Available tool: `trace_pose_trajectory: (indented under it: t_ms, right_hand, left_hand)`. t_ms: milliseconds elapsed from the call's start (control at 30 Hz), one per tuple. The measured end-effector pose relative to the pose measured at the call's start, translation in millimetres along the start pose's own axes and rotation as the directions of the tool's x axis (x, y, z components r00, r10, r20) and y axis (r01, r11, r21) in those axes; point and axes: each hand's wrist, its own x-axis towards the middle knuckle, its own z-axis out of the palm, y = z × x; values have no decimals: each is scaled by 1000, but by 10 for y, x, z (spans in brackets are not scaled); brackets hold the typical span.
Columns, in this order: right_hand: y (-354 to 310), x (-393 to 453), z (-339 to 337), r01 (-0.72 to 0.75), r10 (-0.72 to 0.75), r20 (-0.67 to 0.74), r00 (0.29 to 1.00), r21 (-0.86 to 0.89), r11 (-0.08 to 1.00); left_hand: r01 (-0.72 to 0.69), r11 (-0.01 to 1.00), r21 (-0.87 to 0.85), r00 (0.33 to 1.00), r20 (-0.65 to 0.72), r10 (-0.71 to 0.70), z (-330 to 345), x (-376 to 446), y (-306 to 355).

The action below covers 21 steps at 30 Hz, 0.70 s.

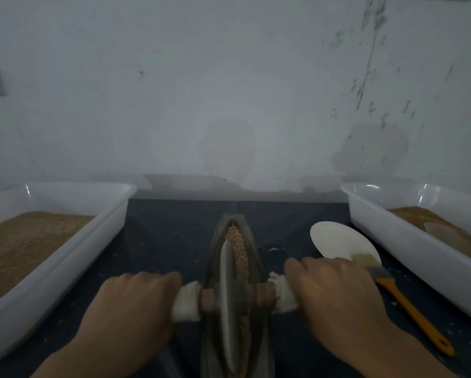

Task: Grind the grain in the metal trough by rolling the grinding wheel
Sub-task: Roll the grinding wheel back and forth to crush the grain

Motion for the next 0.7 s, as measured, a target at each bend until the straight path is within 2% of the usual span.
trace_pose_trajectory:
  t_ms: [100, 267, 400, 533, 700]
  right_hand:
    - [25, 101, 92, -35, 35, 45, 998, -10, 999]
    - [181, 558, 514, -124, 132, 153, 979, -66, 990]
    - [242, 725, 692, -189, 198, 132, 971, -76, 979]
    - [196, 599, 543, -171, 170, 162, 972, -7, 985]
    - [28, 168, 91, -32, 31, 114, 993, 8, 999]
  left_hand:
    - [69, 997, -43, 996, 55, -66, 77, 103, 0]
    - [77, 996, 54, 995, -72, -73, 361, 607, -66]
    - [74, 990, 120, 993, -105, -61, 422, 930, -107]
    - [41, 994, 102, 996, -79, -33, 352, 772, -71]
    - [-3, 999, 51, 1000, 5, 3, 152, 154, -46]
